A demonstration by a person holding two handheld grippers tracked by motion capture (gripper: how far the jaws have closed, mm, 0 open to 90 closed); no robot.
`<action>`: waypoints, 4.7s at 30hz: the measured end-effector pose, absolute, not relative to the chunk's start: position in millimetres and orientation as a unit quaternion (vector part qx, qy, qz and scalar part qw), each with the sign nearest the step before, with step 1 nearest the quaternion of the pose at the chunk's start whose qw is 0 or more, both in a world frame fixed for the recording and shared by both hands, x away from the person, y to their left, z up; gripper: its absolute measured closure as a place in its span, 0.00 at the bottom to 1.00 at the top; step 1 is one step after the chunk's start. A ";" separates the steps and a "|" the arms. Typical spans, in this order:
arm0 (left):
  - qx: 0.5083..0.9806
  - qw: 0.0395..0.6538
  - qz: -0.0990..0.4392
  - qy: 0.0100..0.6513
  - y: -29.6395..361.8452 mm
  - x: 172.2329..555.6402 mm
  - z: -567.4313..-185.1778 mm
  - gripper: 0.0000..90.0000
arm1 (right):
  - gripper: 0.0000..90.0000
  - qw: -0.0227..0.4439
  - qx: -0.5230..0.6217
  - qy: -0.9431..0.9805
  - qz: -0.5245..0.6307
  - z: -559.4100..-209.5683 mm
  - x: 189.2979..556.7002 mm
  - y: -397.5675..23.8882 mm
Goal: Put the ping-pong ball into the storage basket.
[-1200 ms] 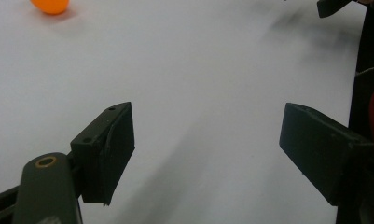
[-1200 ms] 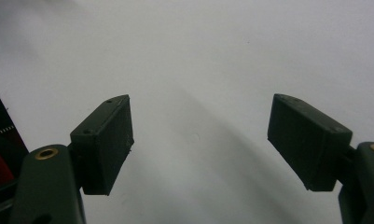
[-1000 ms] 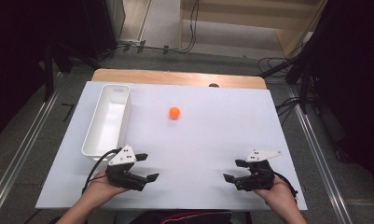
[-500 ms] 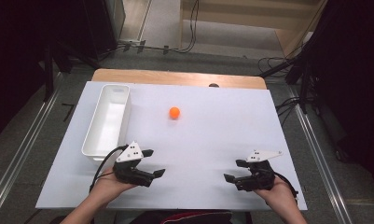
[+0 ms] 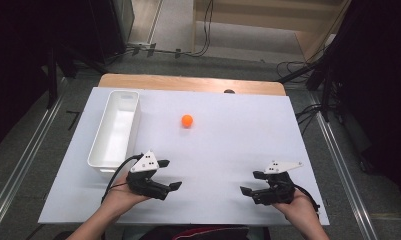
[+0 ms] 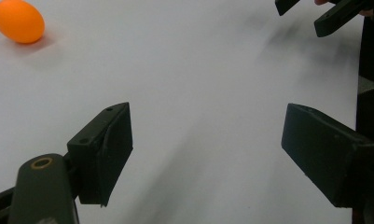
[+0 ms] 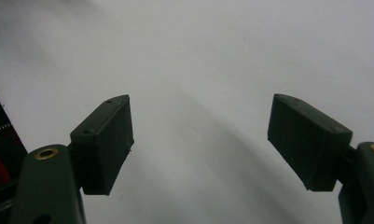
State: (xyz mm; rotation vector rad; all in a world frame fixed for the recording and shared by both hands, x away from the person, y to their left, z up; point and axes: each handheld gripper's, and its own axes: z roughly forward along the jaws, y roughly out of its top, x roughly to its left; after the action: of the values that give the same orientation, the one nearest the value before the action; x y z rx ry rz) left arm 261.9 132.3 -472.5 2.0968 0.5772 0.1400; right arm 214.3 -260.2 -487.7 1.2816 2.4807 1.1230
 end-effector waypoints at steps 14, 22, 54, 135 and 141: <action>0.844 0.479 0.051 0.237 120.7 269.1 -468.6 0.00 | 0.23 0.069 0.424 0.822 0.374 -487.4 214.4 -260.2; 0.838 0.483 0.039 0.251 117.8 274.7 -469.0 0.00 | 0.23 0.067 0.424 0.822 0.375 -487.1 214.3 -260.2; 0.843 0.460 0.053 0.274 101.1 292.3 -469.8 0.00 | 0.23 0.065 0.422 0.823 0.375 -487.2 214.3 -259.4; 0.816 0.456 0.097 0.341 78.2 358.2 -464.5 0.00 | 0.23 0.065 0.418 0.824 0.378 -486.2 215.0 -258.6; 0.812 0.453 0.100 0.354 75.8 366.0 -462.3 0.00 | 0.23 0.065 0.417 0.824 0.378 -486.6 215.2 -258.2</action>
State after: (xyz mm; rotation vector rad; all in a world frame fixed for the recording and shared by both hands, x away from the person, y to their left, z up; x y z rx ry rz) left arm 366.0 75.8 -462.3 2.0048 0.8741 0.2476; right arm 215.2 -258.2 -486.6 1.2602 2.4873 1.1403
